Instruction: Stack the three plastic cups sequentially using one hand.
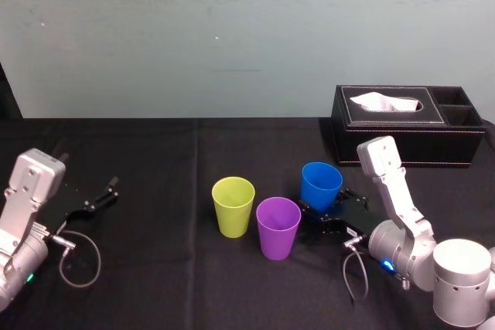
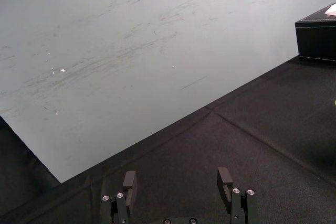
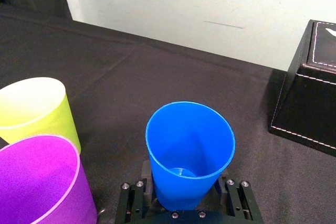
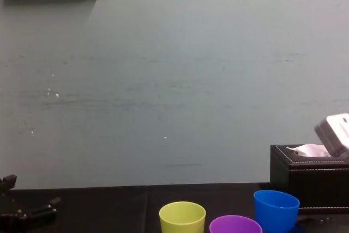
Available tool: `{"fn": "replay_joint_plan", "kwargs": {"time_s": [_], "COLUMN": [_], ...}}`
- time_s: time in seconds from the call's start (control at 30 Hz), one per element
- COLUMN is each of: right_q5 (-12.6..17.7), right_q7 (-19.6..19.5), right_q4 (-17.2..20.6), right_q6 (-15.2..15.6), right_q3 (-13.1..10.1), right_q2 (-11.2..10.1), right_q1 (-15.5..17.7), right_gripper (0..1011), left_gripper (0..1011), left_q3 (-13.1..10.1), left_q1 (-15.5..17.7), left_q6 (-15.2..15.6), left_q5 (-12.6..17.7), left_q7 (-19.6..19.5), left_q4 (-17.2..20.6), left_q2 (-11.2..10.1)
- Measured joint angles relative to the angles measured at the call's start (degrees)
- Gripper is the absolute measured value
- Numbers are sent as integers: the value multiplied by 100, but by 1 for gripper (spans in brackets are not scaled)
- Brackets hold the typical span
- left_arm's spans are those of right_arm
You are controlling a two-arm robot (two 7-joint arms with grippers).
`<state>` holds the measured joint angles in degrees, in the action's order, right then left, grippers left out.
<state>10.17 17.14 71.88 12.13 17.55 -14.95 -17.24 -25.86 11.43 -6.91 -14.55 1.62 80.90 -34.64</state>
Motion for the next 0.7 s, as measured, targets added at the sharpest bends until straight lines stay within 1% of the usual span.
{"fn": "replay_joint_plan", "kwargs": {"time_s": [0.23, 0.4, 0.53, 0.63, 0.67, 0.7], "right_q5": [-34, -69, -65, -44, -44, -21], "right_q7": [19, 75, 124, 190, 190, 225], "right_q4": [212, 488, 688, 870, 870, 930], "right_q6": [-9, 103, 267, 487, 487, 587], "right_q3": [-11, -28, -47, -47, -47, -41], "right_q2": [-94, -190, -247, -289, -289, -297], "right_q1": [42, 35, -16, -117, -117, -169], "right_gripper": [695, 695, 695, 695, 695, 695], "left_gripper": [1000, 1001, 1000, 1000, 1000, 1000], "left_q3": [0, 0, 0, 0, 0, 0], "left_q1": [0, 0, 0, 0, 0, 0], "left_q6": [0, 0, 0, 0, 0, 0], "left_q5": [0, 0, 0, 0, 0, 0], "left_q7": [0, 0, 0, 0, 0, 0], "left_q4": [0, 0, 0, 0, 0, 0], "left_q2": [0, 0, 0, 0, 0, 0]}}
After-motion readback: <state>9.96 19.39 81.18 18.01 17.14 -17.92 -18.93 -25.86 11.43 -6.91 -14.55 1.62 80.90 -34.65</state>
